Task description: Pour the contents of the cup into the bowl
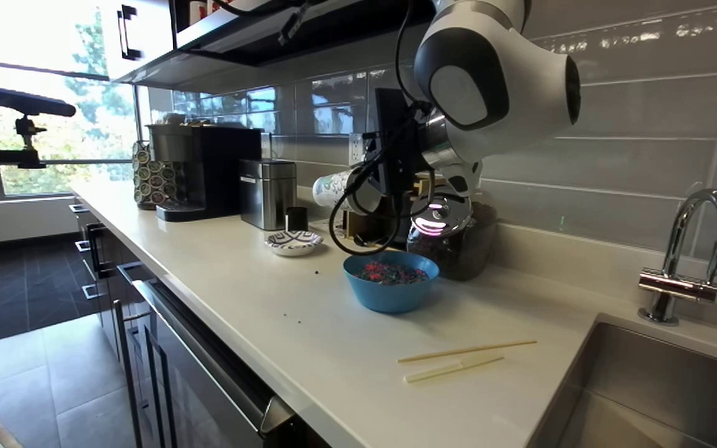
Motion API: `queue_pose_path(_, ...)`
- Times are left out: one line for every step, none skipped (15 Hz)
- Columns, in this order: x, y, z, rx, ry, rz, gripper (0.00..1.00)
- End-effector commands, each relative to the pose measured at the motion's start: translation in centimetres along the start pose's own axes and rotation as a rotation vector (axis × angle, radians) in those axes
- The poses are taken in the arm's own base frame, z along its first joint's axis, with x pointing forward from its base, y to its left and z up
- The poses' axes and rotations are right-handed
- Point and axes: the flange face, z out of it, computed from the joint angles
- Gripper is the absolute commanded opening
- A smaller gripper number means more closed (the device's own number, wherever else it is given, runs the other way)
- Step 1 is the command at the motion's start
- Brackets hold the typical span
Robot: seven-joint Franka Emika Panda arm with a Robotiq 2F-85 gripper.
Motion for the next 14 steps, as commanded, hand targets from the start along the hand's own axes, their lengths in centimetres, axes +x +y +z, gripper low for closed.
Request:
queue_pose_path(0.8, 1.1, -0.8, 0.112, -0.009, 0.002, 0.0)
queue_pose_path(1.0, 1.3, -0.9, 0.14, -0.01, 0.006, 0.0)
queue_pose_path(1.1, 1.6, -1.0, 0.161, -0.006, 0.006, 0.0)
queue_pose_path(1.3, 1.8, -1.0, 0.184, -0.003, 0.01, 0.0)
queue_pose_path(1.5, 2.0, -1.1, 0.201, 0.008, 0.01, 0.0)
queue_pose_path(1.7, 2.2, -1.2, 0.218, 0.016, 0.012, 0.0)
queue_pose_path(2.0, 2.4, -1.2, 0.231, 0.025, 0.012, 0.0)
queue_pose_path(2.2, 2.6, -1.2, 0.24, 0.031, 0.012, 0.0)
queue_pose_path(2.4, 2.8, -1.1, 0.248, 0.035, 0.013, 0.0)
queue_pose_path(2.5, 3.0, -1.1, 0.258, 0.04, 0.015, 0.0)
queue_pose_path(2.6, 3.1, -1.0, 0.273, 0.038, 0.018, 0.0)
queue_pose_path(2.7, 3.1, -1.0, 0.291, 0.037, 0.02, 0.0)
queue_pose_path(2.8, 3.2, -1.0, 0.31, 0.028, 0.03, 0.0)
queue_pose_path(2.9, 3.3, -1.1, 0.326, 0.025, 0.03, 0.0)
